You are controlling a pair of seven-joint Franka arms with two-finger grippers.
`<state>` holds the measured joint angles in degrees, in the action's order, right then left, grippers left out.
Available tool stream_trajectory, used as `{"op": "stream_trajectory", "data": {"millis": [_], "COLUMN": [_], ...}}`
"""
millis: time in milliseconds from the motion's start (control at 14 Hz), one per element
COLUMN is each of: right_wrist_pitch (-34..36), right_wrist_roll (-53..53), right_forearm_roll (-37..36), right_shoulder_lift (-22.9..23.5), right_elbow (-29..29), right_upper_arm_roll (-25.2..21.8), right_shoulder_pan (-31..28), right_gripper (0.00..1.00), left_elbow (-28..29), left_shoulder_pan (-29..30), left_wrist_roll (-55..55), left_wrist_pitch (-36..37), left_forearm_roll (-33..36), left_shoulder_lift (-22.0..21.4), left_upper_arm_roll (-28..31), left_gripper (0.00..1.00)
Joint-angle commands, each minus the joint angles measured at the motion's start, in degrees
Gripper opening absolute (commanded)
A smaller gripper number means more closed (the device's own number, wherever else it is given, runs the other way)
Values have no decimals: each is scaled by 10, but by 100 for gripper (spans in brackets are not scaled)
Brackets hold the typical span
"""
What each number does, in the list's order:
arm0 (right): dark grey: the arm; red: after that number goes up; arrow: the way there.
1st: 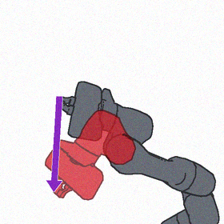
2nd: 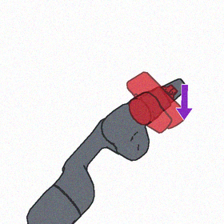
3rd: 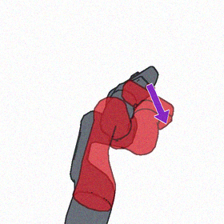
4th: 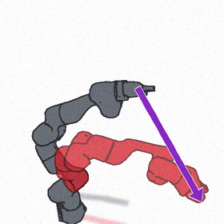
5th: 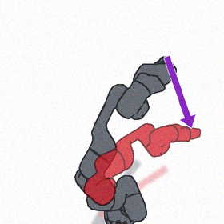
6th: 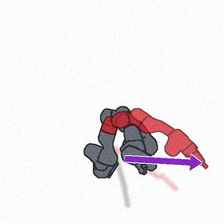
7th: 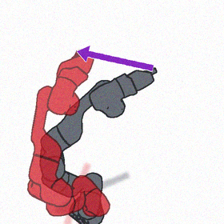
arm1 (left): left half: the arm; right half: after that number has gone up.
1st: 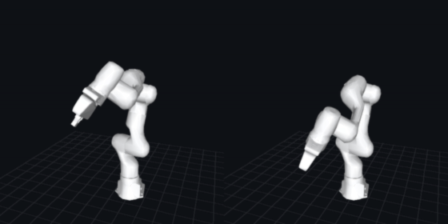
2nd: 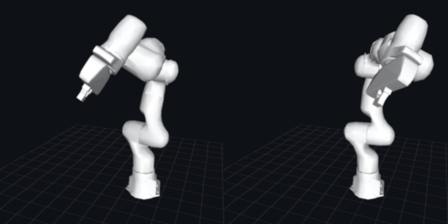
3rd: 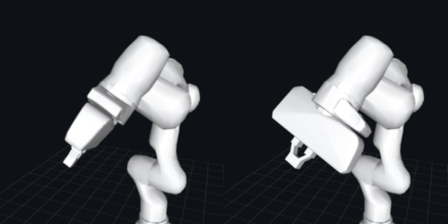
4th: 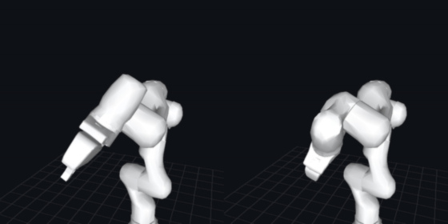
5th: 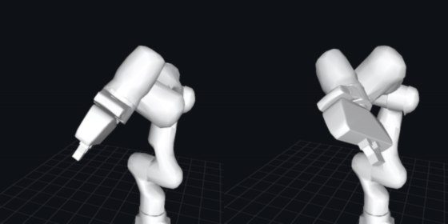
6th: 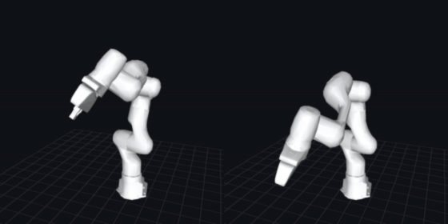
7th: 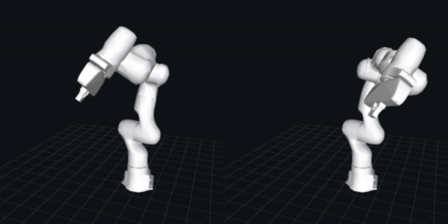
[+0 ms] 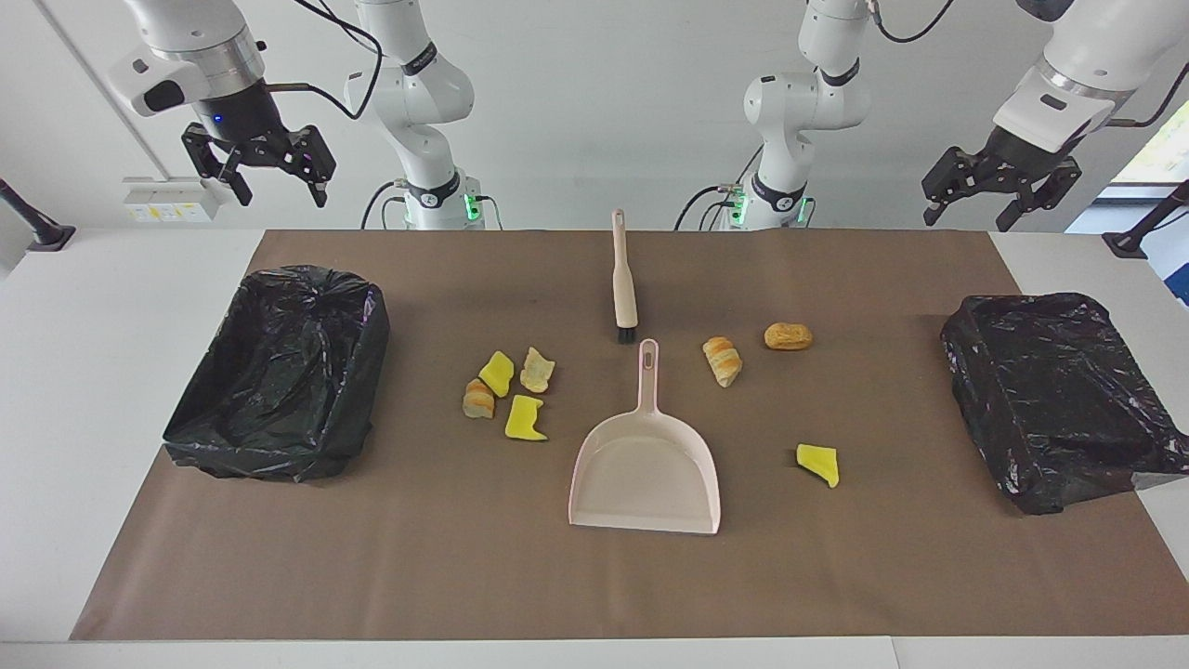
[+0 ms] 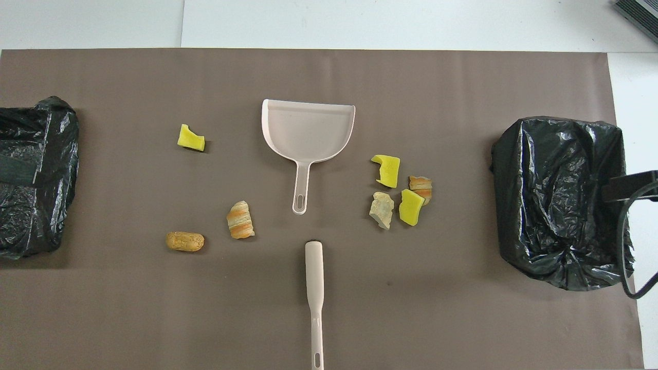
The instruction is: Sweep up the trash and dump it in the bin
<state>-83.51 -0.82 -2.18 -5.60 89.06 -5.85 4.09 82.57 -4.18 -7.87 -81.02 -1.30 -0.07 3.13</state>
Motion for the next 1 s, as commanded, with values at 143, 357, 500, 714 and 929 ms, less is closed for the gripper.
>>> {"op": "stream_trajectory", "data": {"millis": [143, 357, 500, 714, 929], "right_wrist_pitch": [41, 36, 24, 8, 1], "right_wrist_roll": [-13, -14, -17, 4, 57], "right_forearm_roll": [-2, -2, -2, -3, 3], "right_shoulder_lift": [9, 8, 2, 0, 15], "right_elbow": [-6, -7, 1, 14, 2], "right_upper_arm_roll": [1, 1, 2, 10, 20], "right_shoulder_pan": [-10, -9, -8, 3, 15], "right_gripper": [100, 100, 100, 100, 100], "left_elbow": [7, 7, 8, 10, 10], "left_shoulder_pan": [-1, -5, -2, -5, -6], "left_wrist_roll": [-9, 1, 2, 2, 2], "left_wrist_pitch": [8, 8, 10, 10, 11], "left_forearm_roll": [-5, -5, -5, -5, -5], "left_shoulder_lift": [-8, -9, -11, -12, -12], "left_upper_arm_roll": [-1, -2, -2, -3, -3], "left_gripper": [100, 100, 100, 100, 100]}}
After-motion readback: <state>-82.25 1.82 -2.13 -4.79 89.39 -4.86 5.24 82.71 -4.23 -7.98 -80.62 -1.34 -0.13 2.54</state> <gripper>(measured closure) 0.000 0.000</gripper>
